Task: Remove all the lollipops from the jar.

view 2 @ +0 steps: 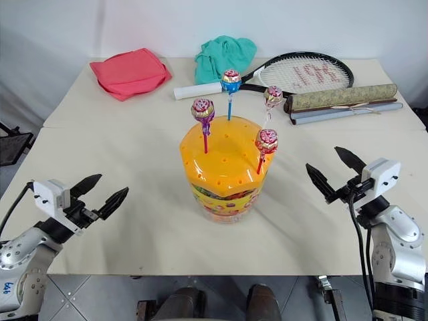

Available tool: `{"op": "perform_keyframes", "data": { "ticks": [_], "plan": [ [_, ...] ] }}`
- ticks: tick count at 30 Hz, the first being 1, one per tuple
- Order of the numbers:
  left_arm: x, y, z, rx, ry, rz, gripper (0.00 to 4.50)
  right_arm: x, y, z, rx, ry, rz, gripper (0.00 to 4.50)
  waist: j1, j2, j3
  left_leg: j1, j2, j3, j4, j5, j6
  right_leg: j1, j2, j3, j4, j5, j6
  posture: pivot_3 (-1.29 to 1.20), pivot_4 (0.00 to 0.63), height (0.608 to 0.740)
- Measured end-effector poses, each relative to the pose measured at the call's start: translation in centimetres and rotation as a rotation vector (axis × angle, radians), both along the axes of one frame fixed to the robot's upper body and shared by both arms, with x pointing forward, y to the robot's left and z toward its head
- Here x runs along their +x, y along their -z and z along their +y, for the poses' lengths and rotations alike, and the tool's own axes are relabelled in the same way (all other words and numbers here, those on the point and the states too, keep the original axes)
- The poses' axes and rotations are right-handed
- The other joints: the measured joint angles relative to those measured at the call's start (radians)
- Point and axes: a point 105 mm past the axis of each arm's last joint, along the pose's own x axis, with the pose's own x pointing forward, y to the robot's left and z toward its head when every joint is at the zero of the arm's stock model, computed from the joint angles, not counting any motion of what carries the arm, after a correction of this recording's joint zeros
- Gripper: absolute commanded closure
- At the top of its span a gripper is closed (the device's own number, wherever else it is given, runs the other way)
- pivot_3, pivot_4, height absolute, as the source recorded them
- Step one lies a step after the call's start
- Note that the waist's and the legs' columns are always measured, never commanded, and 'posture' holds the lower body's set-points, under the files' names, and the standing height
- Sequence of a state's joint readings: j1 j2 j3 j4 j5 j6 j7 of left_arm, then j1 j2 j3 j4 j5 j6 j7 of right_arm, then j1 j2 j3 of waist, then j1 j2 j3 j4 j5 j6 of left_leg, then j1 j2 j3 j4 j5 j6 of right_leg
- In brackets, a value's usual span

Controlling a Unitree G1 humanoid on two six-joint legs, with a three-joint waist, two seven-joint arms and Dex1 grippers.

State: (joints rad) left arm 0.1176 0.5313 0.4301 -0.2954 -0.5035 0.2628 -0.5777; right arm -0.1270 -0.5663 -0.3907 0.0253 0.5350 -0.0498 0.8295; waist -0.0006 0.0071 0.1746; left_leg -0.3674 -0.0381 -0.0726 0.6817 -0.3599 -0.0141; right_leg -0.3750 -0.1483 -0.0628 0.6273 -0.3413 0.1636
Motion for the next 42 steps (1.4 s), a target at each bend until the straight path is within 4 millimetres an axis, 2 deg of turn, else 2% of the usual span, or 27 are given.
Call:
{"op": "perform_keyframes", "data": {
  "ticks": [4, 7, 9, 10, 13, 16, 18, 21, 24, 29, 33, 38, 42],
  "plan": [
    [0.2, -0.2, -0.2, 0.013, 0.016, 0.000, 0.00, -0.1, 0.1, 0.1, -0.004, -0.012, 0.002, 0.02, 0.000, 0.000, 0.000, 0.000, 0.000, 0.000, 0.000, 0.000, 0.000, 0.000, 0.000, 0.000, 0.000, 0.000, 0.000, 0.00, 0.150, 0.740],
    [0.0, -1.7, -1.8, -0.081, 0.161, -0.019, 0.00, -0.4, -0.1, 0.4, 0.011, -0.049, 0.020, 0.02, 0.001, 0.000, 0.000, 0.000, 0.000, -0.001, 0.000, 0.000, 0.000, 0.000, 0.000, 0.000, 0.000, 0.000, 0.000, 0.00, 0.150, 0.740],
    [-0.5, -3.8, -3.3, -0.145, 0.315, -0.030, 0.00, -1.2, -1.1, 0.4, 0.035, -0.088, 0.034, 0.02, 0.003, 0.000, 0.000, -0.001, 0.001, -0.003, 0.001, 0.000, 0.000, 0.000, -0.001, 0.000, 0.000, 0.000, 0.000, 0.00, 0.150, 0.740],
    [-0.7, -5.4, -3.7, -0.158, 0.383, -0.050, 0.00, -1.8, -2.2, 0.3, 0.043, -0.102, 0.022, 0.02, 0.004, 0.000, 0.000, -0.001, 0.002, -0.003, 0.001, 0.000, 0.000, 0.000, -0.001, 0.000, 0.000, 0.000, 0.000, 0.00, 0.150, 0.740],
    [-1.3, -9.0, -4.3, -0.127, 0.537, -0.062, 0.00, -4.6, -4.7, 0.0, 0.031, -0.147, 0.018, 0.02, 0.008, 0.000, 0.000, 0.000, 0.001, -0.003, 0.000, 0.000, 0.000, 0.000, 0.000, 0.000, 0.000, 0.000, 0.000, 0.00, 0.150, 0.740],
    [-2.1, -11.7, -4.9, -0.111, 0.666, -0.054, 0.00, -6.8, -5.8, 0.7, 0.041, -0.215, 0.035, 0.02, 0.003, 0.000, 0.000, 0.000, 0.001, -0.003, -0.001, 0.000, 0.001, 0.001, 0.000, 0.001, 0.000, 0.000, 0.000, 0.00, 0.150, 0.740],
    [-2.5, -12.5, -5.5, -0.092, 0.737, -0.039, 0.00, -7.7, -5.9, 1.6, 0.063, -0.276, 0.055, 0.02, 0.000, 0.000, 0.000, 0.001, 0.001, -0.002, -0.001, -0.001, 0.001, 0.001, 0.000, 0.001, 0.000, 0.000, 0.000, 0.00, 0.150, 0.740],
    [-2.6, -13.1, -6.2, -0.079, 0.800, -0.042, 0.00, -7.9, -6.7, 2.3, 0.073, -0.320, 0.028, 0.02, -0.003, 0.000, 0.000, 0.002, 0.001, -0.001, -0.001, -0.001, 0.001, 0.001, 0.000, 0.002, 0.000, 0.000, 0.000, 0.00, 0.150, 0.740],
    [-2.4, -12.6, -7.3, -0.095, 0.850, -0.009, 0.00, -7.9, -7.2, 2.2, 0.051, -0.334, -0.016, 0.02, -0.001, 0.000, 0.000, 0.002, 0.001, -0.001, -0.001, -0.001, 0.001, 0.001, 0.000, 0.002, 0.000, 0.000, 0.000, 0.00, 0.150, 0.740],
    [-2.1, -13.9, -11.8, -0.097, 0.970, -0.124, 0.00, -8.0, -6.1, 0.9, 0.014, -0.346, 0.007, 0.02, 0.023, -0.001, 0.001, -0.001, -0.002, 0.000, 0.002, 0.000, 0.002, 0.002, 0.000, 0.001, 0.000, 0.001, 0.002, 0.00, 0.150, 0.740],
    [-1.8, -14.6, -14.2, -0.104, 1.013, -0.191, 0.00, -8.2, -6.0, -0.9, -0.016, -0.338, 0.023, 0.02, 0.022, 0.000, 0.001, -0.001, -0.002, 0.002, 0.002, 0.000, 0.002, 0.002, 0.000, 0.001, -0.001, 0.001, 0.002, 0.00, 0.150, 0.740],
    [-2.1, -14.4, -16.0, -0.104, 1.098, -0.170, 0.00, -9.2, -7.4, -1.1, -0.039, -0.364, -0.029, 0.02, 0.011, 0.000, 0.001, 0.000, -0.001, 0.003, 0.001, 0.000, 0.002, 0.002, 0.001, 0.001, 0.000, 0.001, 0.002, 0.00, 0.150, 0.740],
    [-1.9, -13.9, -16.9, -0.106, 1.139, -0.152, 0.00, -9.9, -7.3, -0.5, -0.038, -0.408, -0.008, 0.02, 0.015, 0.000, 0.001, -0.001, -0.001, 0.003, 0.002, 0.000, 0.002, 0.002, 0.001, 0.001, 0.000, 0.001, 0.002, 0.00, 0.150, 0.740]
  ]
}}
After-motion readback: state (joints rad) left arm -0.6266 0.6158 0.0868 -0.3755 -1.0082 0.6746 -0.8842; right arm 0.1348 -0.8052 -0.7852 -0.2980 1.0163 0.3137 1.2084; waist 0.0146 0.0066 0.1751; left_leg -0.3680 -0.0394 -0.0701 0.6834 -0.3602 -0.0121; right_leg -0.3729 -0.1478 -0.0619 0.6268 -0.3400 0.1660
